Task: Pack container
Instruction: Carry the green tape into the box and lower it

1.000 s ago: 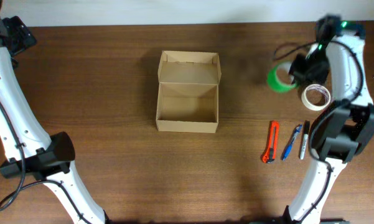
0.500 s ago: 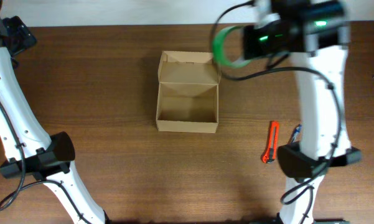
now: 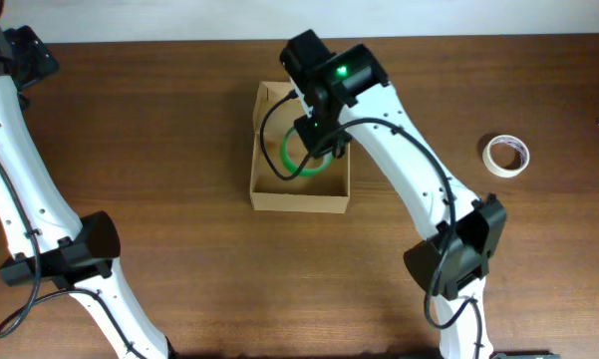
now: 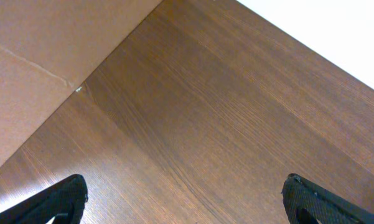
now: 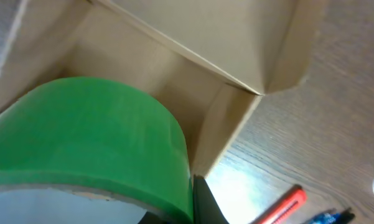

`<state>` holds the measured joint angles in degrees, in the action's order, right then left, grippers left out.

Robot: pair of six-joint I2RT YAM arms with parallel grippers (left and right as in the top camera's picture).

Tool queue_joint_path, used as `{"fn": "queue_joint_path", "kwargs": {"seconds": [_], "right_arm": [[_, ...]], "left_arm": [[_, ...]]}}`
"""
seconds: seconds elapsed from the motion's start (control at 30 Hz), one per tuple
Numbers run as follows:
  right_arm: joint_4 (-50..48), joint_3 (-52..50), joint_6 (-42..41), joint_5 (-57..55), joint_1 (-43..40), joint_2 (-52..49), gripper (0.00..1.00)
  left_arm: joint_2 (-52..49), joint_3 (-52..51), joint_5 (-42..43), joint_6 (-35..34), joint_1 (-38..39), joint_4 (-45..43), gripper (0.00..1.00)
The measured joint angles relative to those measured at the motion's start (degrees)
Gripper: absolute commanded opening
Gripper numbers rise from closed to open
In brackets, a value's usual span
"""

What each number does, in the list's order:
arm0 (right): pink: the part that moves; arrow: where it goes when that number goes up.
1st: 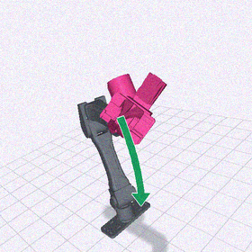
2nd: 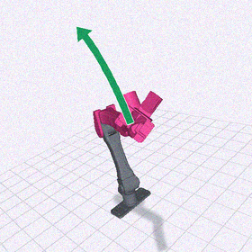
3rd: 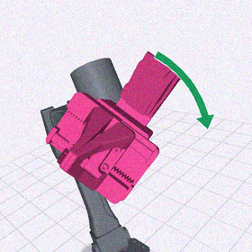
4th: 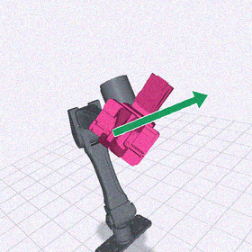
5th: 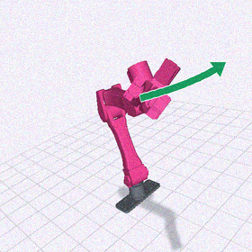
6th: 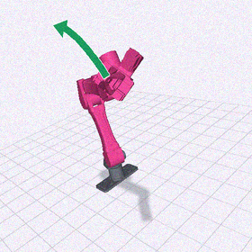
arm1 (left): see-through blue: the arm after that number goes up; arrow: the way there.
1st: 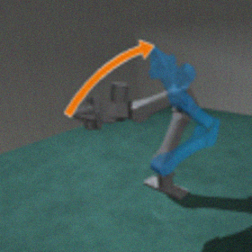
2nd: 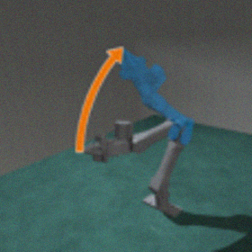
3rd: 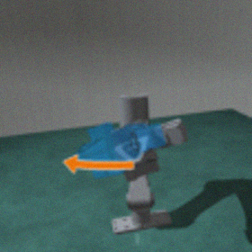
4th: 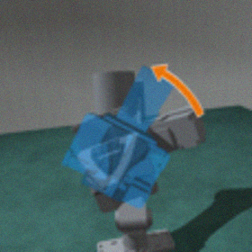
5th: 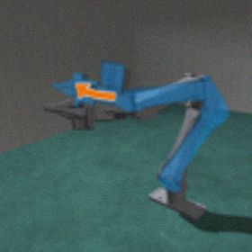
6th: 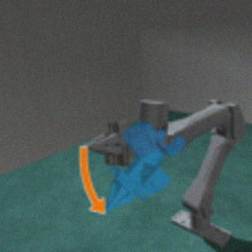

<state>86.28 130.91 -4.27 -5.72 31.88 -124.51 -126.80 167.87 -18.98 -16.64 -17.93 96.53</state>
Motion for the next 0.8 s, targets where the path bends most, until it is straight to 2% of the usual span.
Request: {"fn": "queue_joint_path", "kwargs": {"seconds": [0.37,0.8], "right_arm": [[-10.21,-4.76,4.55,5.68,-0.07,-1.18,0.04],[-10.29,-4.83,5.14,7.56,0.0,-7.8,0.04]], "left_arm": [[0.0,0.0,0.0,0.0,0.0,0.0,1.0],[0.0,0.0,0.0,0.0,0.0,0.0,1.0]]}}
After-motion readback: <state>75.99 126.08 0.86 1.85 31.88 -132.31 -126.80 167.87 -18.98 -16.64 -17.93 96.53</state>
